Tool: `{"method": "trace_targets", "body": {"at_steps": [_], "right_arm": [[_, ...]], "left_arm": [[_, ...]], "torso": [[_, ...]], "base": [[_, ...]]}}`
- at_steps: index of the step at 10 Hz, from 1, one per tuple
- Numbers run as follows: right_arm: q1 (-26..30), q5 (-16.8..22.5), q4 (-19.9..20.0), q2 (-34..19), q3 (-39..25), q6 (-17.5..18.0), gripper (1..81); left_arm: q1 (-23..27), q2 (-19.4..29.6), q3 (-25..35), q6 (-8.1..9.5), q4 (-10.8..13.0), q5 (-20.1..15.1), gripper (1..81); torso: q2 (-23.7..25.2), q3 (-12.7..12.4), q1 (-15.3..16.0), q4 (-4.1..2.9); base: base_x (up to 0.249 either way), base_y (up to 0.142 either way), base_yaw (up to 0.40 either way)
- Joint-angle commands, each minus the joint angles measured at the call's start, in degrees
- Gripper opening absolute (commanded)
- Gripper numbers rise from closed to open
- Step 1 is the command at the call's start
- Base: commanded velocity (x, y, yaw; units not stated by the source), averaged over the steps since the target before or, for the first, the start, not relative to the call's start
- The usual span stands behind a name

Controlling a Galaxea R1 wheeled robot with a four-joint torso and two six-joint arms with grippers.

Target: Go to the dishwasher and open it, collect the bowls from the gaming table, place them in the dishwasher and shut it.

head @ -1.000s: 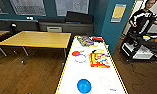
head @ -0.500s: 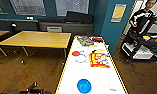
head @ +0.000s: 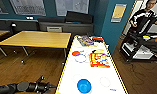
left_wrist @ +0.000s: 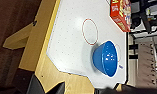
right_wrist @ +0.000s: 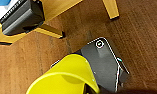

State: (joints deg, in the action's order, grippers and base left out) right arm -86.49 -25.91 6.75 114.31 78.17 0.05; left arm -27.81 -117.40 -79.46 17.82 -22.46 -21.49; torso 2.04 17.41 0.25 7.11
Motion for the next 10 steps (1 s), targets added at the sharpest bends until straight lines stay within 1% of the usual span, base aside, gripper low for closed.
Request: {"method": "trace_targets", "body": {"at_steps": [1, 2, 3, 4, 5, 6, 8, 10], "right_arm": [[1.8, 2.8, -0.9, -2.7, -0.7, 0.0, 1.0], [1.8, 2.9, -0.9, -2.6, -0.6, 0.1, 1.0], [2.0, 2.9, -0.9, -2.5, -0.7, 0.1, 1.0], [2.2, 3.4, -0.9, -2.4, -0.7, 0.1, 1.0], [2.2, 3.6, -0.9, -2.4, -0.7, 0.1, 1.0], [2.2, 3.6, -0.9, -2.6, -0.9, 0.1, 1.0], [2.2, 3.6, -0.9, -2.4, -0.6, 0.2, 1.0], [2.3, 3.6, -0.9, -2.2, -0.4, 0.1, 1.0]], "left_arm": [[7.1, -4.3, -4.1, 0.19, 2.5, -3.0, 81.1], [7.0, -6.6, -5.3, 0.19, 3.9, -3.0, 81.1], [7.0, -8.6, -7.8, 0.45, 4.0, -3.2, 81.1], [7.2, -10.2, -10.0, 1.42, 4.0, -3.9, 81.1], [7.9, -12.1, -11.7, 1.95, 4.2, -4.8, 81.1], [8.4, -13.9, -12.8, 1.95, 4.2, -5.7, 81.1], [8.9, -16.8, -15.6, 2.04, 4.2, -5.8, 81.1], [9.3, -19.3, -16.9, 1.95, 4.2, -5.9, 81.1]], "torso": [[0.0, 0.0, 0.0, 0.00], [0.0, 0.0, 0.0, 0.00], [0.0, 0.0, 0.0, 0.00], [0.0, 0.0, 0.0, 0.00], [0.0, 0.0, 0.0, 0.00], [0.0, 0.0, 0.0, 0.00], [0.0, 0.0, 0.0, 0.00], [0.0, 0.0, 0.0, 0.00]], "base": [[0.000, 0.000, 0.000], [0.000, 0.000, 0.000], [0.000, 0.000, 0.000], [0.000, 0.000, 0.000], [0.000, 0.000, 0.000], [0.000, 0.000, 0.000], [0.000, 0.000, 0.000], [0.000, 0.000, 0.000]]}}
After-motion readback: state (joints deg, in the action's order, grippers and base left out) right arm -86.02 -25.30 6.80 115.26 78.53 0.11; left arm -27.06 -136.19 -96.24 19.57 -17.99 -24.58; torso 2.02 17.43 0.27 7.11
